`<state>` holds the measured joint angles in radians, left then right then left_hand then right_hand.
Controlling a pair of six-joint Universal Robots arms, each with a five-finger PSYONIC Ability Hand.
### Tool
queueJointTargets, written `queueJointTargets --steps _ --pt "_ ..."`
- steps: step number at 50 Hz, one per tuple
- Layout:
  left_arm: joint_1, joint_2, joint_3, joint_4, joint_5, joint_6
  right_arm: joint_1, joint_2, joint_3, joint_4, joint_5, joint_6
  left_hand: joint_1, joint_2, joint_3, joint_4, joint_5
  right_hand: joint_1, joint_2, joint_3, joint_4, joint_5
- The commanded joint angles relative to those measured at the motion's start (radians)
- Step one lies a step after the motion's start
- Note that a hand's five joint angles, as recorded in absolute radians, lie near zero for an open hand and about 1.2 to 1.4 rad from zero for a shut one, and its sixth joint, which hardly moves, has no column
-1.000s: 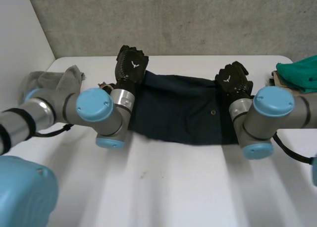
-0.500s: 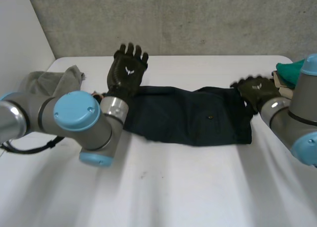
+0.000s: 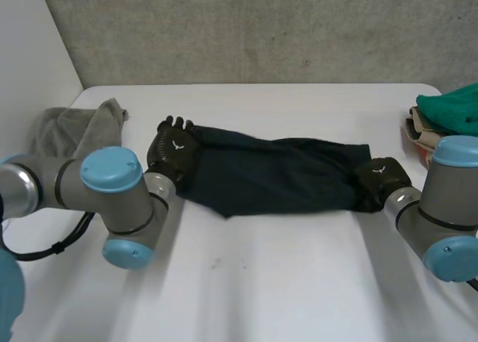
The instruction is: Fold the laundry.
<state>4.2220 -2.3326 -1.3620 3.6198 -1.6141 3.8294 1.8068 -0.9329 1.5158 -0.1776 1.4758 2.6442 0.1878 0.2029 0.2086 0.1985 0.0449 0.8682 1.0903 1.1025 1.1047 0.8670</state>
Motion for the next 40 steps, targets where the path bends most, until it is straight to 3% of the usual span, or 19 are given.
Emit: queueJointTargets --steps 1,5,9,14,17,18,20,21,24,26,28,29,30,35,38,40 --pt "-0.008 0.159 -0.090 -0.049 0.003 -0.033 -0.020 -0.091 0.036 -0.022 0.083 -0.110 -0.013 -0.028 -0.034 -0.024 -0.045 0.528 0.306 0.294 0.292 0.355" --pt "-0.008 0.249 -0.141 -0.049 0.005 -0.080 -0.057 -0.182 0.061 -0.020 0.101 -0.262 -0.013 -0.028 -0.034 -0.024 -0.045 0.528 0.306 0.294 0.292 0.355" --pt "-0.010 0.344 -0.204 -0.050 0.008 -0.148 -0.061 -0.195 0.049 -0.037 0.124 -0.536 -0.013 -0.028 -0.034 -0.024 -0.045 0.528 0.306 0.294 0.292 0.355" --pt "-0.011 0.381 -0.242 -0.050 0.008 -0.168 0.032 -0.192 -0.008 -0.109 0.104 -0.642 -0.013 -0.028 -0.034 -0.024 -0.045 0.528 0.306 0.294 0.292 0.355" --pt "-0.014 0.392 -0.259 -0.050 0.008 -0.169 0.166 -0.173 -0.051 -0.172 0.046 -0.644 -0.013 -0.028 -0.034 -0.024 -0.045 0.528 0.306 0.294 0.292 0.355" --pt "-0.020 0.398 -0.266 -0.050 0.008 -0.171 0.248 -0.124 -0.071 -0.209 -0.048 -0.648 -0.013 -0.028 -0.034 -0.024 -0.045 0.528 0.306 0.294 0.292 0.355" --pt "-0.028 0.401 -0.269 -0.050 0.008 -0.171 0.294 -0.086 -0.081 -0.217 -0.135 -0.655 -0.013 -0.028 -0.034 -0.024 -0.045 0.528 0.306 0.294 0.292 0.355" --pt "-0.030 0.401 -0.269 -0.050 0.008 -0.171 0.328 -0.052 -0.092 -0.218 -0.220 -0.659 -0.013 -0.028 -0.034 -0.024 -0.045 0.528 0.306 0.294 0.292 0.355" --pt "-0.030 0.401 -0.267 -0.049 0.008 -0.171 0.377 0.024 -0.123 -0.211 -0.357 -0.658 -0.013 -0.028 -0.034 -0.024 -0.045 0.528 0.306 0.294 0.292 0.355" --pt "-0.030 0.400 -0.263 -0.049 0.008 -0.171 0.400 0.078 -0.143 -0.200 -0.402 -0.653 -0.013 -0.028 -0.034 -0.024 -0.045 0.528 0.306 0.294 0.292 0.355" --pt "-0.030 0.400 -0.258 -0.047 0.008 -0.171 0.408 0.098 -0.163 -0.197 -0.397 -0.650 -0.013 -0.028 -0.034 -0.024 -0.045 0.080 -0.142 -0.155 -0.157 -0.094" --pt "-0.028 0.398 -0.253 -0.047 0.008 -0.171 0.416 0.100 -0.180 -0.195 -0.390 -0.644 -0.013 -0.028 -0.034 -0.024 -0.045 -0.542 -0.764 -0.776 -0.779 -0.715" --pt "-0.027 0.398 -0.252 -0.047 0.008 -0.171 0.419 0.092 -0.181 -0.197 -0.384 -0.638 -0.013 -0.028 -0.034 -0.024 -0.045 -0.694 -0.916 -0.928 -0.930 -0.867" --pt "-0.027 0.398 -0.223 -0.041 0.010 -0.172 0.413 0.017 -0.177 -0.203 -0.307 -0.532 -0.013 -0.028 -0.034 -0.024 -0.045 -0.694 -0.916 -0.928 -0.930 -0.867" --pt "-0.030 0.394 -0.175 -0.040 0.008 -0.175 0.396 -0.070 -0.155 -0.201 -0.244 -0.264 -0.013 -0.028 -0.034 -0.024 -0.045 -0.694 -0.916 -0.928 -0.930 -0.867" --pt "-0.037 0.386 -0.129 -0.040 0.008 -0.192 0.370 -0.148 -0.132 -0.197 -0.221 -0.007 -0.013 -0.028 -0.034 -0.024 -0.045 -0.694 -0.916 -0.928 -0.930 -0.867"
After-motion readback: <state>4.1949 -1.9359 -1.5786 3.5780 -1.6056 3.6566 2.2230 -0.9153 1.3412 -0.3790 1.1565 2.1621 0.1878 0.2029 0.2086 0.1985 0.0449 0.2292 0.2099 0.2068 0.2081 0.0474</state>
